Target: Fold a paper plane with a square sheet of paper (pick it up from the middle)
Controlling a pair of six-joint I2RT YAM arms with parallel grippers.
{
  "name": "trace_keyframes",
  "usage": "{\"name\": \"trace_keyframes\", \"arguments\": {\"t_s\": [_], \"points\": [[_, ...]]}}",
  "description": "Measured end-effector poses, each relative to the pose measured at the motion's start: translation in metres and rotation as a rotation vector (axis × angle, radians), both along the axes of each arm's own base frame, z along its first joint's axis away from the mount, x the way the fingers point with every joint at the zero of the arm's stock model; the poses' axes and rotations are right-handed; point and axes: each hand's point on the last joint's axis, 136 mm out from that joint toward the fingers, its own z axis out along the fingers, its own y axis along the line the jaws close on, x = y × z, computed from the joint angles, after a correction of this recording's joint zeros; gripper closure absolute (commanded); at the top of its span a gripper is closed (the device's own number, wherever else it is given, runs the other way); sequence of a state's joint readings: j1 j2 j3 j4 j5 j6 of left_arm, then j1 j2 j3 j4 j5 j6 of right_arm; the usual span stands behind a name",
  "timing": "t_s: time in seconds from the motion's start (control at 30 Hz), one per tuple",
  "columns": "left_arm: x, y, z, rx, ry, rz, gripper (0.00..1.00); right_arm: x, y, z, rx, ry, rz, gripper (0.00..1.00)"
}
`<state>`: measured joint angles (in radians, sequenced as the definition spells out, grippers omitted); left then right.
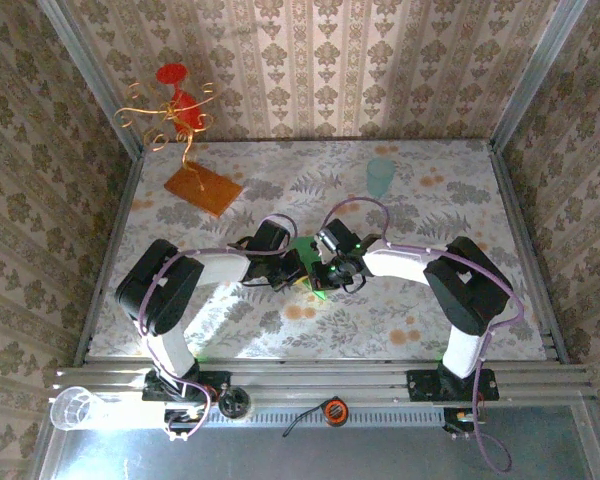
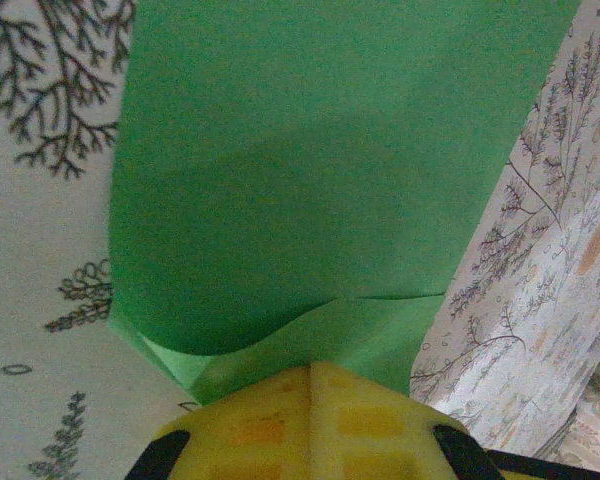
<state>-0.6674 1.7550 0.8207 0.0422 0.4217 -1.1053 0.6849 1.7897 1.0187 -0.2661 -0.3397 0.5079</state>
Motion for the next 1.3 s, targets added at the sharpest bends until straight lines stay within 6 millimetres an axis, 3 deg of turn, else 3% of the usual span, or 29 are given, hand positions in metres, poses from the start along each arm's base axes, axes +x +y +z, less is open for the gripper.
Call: {"name": "trace_keyframes", "arguments": {"t_s": [0.53, 1.3], "points": [[0.0, 0.0, 0.0, 0.0, -0.001, -0.001, 0.97, -0.006, 0.008, 0.001, 0.052, 0.019, 0.033, 0.99], [0.0, 0.0, 0.0, 0.002, -0.001, -0.01, 0.97, -0.005, 0.003, -0.01, 0.015, 0.024, 0.02, 1.0]]}}
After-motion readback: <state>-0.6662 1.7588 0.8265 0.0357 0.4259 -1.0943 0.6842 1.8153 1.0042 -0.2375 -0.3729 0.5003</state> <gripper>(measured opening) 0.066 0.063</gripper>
